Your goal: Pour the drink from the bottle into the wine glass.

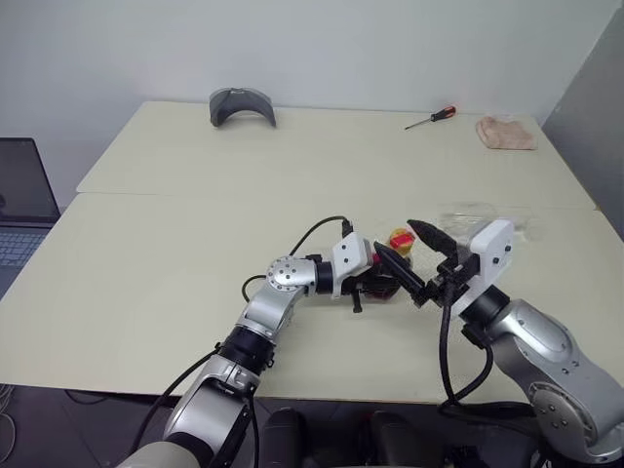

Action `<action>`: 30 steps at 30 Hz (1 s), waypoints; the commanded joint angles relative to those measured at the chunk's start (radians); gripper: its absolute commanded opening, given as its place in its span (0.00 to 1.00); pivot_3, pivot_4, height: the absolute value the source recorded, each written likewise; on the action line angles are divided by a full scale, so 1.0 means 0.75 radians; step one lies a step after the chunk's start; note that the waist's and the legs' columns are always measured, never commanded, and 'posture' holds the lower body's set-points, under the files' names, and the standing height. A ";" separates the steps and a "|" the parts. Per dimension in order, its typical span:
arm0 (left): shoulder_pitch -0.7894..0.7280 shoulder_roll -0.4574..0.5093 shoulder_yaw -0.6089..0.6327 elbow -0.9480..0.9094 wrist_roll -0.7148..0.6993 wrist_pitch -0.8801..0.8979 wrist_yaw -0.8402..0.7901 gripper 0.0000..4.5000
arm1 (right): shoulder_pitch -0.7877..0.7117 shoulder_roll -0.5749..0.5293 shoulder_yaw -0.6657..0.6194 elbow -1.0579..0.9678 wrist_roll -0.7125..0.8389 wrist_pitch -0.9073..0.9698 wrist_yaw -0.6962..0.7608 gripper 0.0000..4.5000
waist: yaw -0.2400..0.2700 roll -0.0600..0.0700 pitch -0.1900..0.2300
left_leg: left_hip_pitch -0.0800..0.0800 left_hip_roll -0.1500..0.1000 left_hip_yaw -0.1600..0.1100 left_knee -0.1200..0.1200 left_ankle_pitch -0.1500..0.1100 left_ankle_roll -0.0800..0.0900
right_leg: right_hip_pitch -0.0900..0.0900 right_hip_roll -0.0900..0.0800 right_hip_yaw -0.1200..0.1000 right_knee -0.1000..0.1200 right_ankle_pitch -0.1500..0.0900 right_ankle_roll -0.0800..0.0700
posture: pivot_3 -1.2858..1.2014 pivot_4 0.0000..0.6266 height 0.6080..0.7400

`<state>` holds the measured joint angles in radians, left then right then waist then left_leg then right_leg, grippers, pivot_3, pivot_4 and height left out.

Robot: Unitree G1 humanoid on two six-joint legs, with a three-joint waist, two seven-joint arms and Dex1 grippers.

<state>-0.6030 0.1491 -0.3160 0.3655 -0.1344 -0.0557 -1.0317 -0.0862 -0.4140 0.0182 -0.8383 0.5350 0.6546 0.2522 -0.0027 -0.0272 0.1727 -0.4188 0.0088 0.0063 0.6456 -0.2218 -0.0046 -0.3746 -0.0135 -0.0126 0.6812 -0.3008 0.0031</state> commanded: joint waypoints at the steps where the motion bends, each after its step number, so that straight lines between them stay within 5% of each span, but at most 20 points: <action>1: -0.028 -0.014 0.020 -0.022 -0.010 -0.034 0.011 0.20 | -0.002 0.017 0.000 -0.016 -0.025 -0.055 0.002 0.53 | 0.000 0.000 0.000 | 0.000 0.000 0.000 0.000 0.000 0.000 | 0.000 0.000 0.000 0.000 0.000 0.000 | 0.52 0.24 1.00; 5: -0.031 -0.013 0.020 -0.020 -0.010 -0.035 0.009 0.19 | -0.021 0.040 -0.006 0.003 -0.040 -0.073 -0.003 0.28 | 0.001 0.000 0.000 | 0.000 0.000 0.000 0.000 0.000 0.000 | 0.000 0.000 0.000 0.000 0.000 0.000 | 0.52 0.24 1.00; 12: -0.018 -0.008 0.017 -0.044 -0.011 -0.024 0.004 0.19 | -0.046 -0.004 -0.044 0.030 0.025 -0.045 0.100 0.28 | 0.000 0.000 0.000 | 0.000 0.000 0.000 0.000 0.000 0.000 | 0.000 0.000 0.000 0.000 0.000 0.000 | 0.52 0.24 1.00; 22: -0.020 -0.006 -0.021 -0.082 -0.016 -0.015 -0.062 0.19 | -0.371 -0.482 -0.033 0.694 0.063 -0.124 0.881 0.28 | -0.005 0.000 0.001 | 0.002 0.000 0.001 0.000 0.000 0.000 | 0.001 0.001 0.001 0.000 0.000 0.000 | 0.52 0.24 1.00; 29: -0.006 -0.013 -0.022 -0.102 0.001 -0.015 -0.035 0.18 | -0.631 -0.495 0.011 0.916 0.120 -0.072 1.038 0.28 | 0.001 0.000 0.001 | 0.001 0.003 -0.001 -0.001 0.000 0.000 | 0.000 0.004 0.000 0.000 0.000 -0.001 | 0.52 0.24 1.00; 30: -0.002 -0.014 -0.021 -0.104 0.002 -0.013 -0.032 0.18 | -0.613 -0.491 -0.009 0.889 0.133 -0.064 1.020 0.36 | 0.004 0.000 0.001 | 0.000 0.003 -0.001 0.000 0.000 0.000 | 0.000 0.003 0.000 -0.001 0.000 -0.001 | 0.52 0.24 1.00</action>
<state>-0.5952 0.1534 -0.3242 0.3704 -0.1107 -0.0273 -1.0352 -0.5504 -0.7670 0.0679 -0.1871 0.6417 0.5808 1.0484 -0.0001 -0.0272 0.1732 -0.4193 0.0106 0.0055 0.6454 -0.2220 -0.0043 -0.3746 -0.0116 -0.0127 0.6803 -0.3008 0.0022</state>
